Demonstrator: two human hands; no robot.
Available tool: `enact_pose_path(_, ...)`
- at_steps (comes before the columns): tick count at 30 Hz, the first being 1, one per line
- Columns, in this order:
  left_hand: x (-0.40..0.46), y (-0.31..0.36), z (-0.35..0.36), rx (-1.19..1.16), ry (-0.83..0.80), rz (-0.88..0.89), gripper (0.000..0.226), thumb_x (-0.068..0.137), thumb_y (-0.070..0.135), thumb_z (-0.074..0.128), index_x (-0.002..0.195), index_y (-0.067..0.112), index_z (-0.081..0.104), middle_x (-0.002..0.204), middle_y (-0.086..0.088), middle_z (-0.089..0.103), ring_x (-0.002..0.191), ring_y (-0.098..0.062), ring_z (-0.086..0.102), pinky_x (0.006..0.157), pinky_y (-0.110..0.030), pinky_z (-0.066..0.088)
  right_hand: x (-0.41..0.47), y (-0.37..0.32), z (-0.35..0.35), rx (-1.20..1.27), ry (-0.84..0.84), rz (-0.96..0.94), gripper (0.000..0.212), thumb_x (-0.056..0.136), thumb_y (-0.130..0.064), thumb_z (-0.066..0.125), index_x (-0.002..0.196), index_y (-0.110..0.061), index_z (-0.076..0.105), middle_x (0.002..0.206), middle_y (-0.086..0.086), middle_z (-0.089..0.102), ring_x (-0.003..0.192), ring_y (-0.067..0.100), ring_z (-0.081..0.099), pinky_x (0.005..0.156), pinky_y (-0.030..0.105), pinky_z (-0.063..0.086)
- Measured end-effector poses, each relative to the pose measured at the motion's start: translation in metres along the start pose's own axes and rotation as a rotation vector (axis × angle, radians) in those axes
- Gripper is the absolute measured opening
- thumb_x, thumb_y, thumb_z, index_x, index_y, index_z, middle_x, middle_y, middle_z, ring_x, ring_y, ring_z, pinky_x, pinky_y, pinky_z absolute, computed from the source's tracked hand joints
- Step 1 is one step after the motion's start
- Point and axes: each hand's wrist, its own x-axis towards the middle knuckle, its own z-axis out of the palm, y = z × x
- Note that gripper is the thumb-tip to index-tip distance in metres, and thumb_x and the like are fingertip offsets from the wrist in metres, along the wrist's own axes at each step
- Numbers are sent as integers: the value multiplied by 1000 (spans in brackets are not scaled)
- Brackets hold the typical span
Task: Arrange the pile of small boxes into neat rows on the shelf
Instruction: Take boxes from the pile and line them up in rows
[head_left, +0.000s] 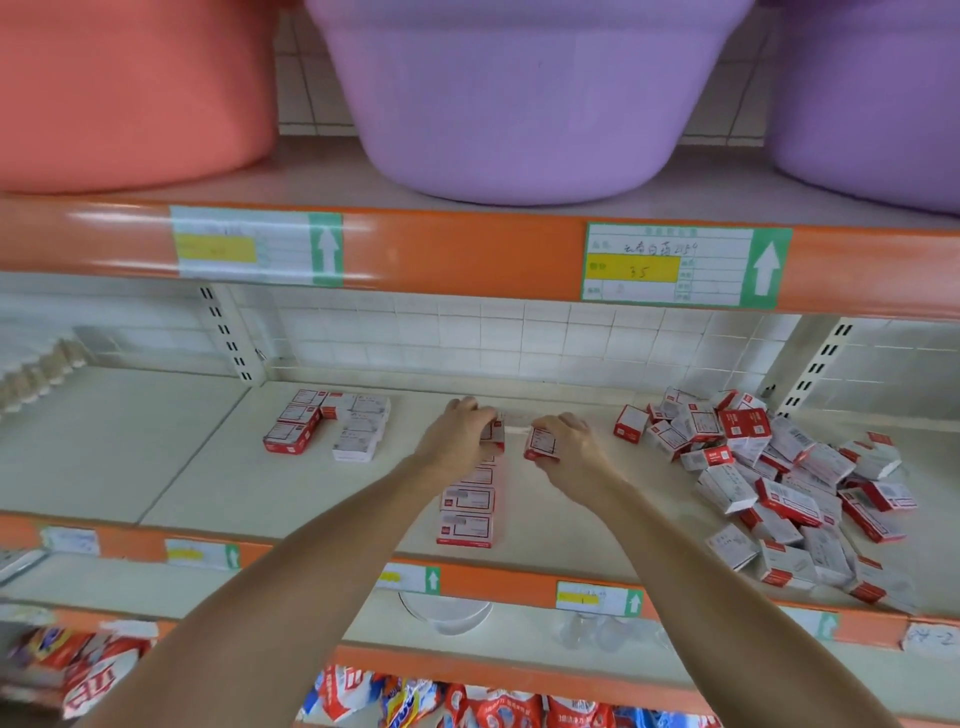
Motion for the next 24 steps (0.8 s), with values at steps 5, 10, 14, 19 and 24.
enact_pose_path(5, -23, -45, -18, -3, 106, -98, 50, 84, 34, 74, 128, 14, 59, 114, -4, 55, 113, -20, 44, 97, -38, 45, 20, -47, 28, -4, -23, -77, 46, 88, -13, 67, 132, -18, 54, 123, 3, 50, 122, 25, 39, 100, 36, 39)
enact_pose_path(10, -44, -91, -36, -11, 167, -200, 44, 82, 37, 76, 115, 14, 59, 103, -2, 54, 102, -20, 46, 88, -38, 47, 33, -87, 55, 9, -72, -156, 51, 86, -10, 67, 135, -20, 54, 124, 3, 48, 123, 22, 39, 103, 35, 38)
enact_pose_path(14, -59, -123, -50, 20, 158, -256, 45, 83, 36, 75, 121, 17, 58, 112, -4, 54, 108, -22, 46, 90, -39, 45, 41, -117, 76, 9, -112, -177, 52, 86, -12, 66, 136, -19, 52, 126, 3, 47, 125, 24, 38, 104, 33, 36)
enact_pose_path(19, -80, -162, -64, -20, 146, -292, 38, 80, 35, 75, 110, 19, 60, 109, 2, 55, 107, -20, 48, 87, -40, 48, 47, -153, 97, -19, -112, -194, 54, 90, -21, 65, 140, -17, 44, 137, 4, 45, 132, 24, 35, 109, 37, 34)
enact_pose_path(24, -106, -198, -78, -38, 121, -317, 38, 76, 36, 75, 110, 20, 65, 99, 4, 52, 100, -20, 52, 83, -40, 51, 51, -188, 116, -5, -106, -238, 51, 88, -21, 66, 136, -17, 48, 134, 4, 46, 130, 23, 37, 105, 33, 35)
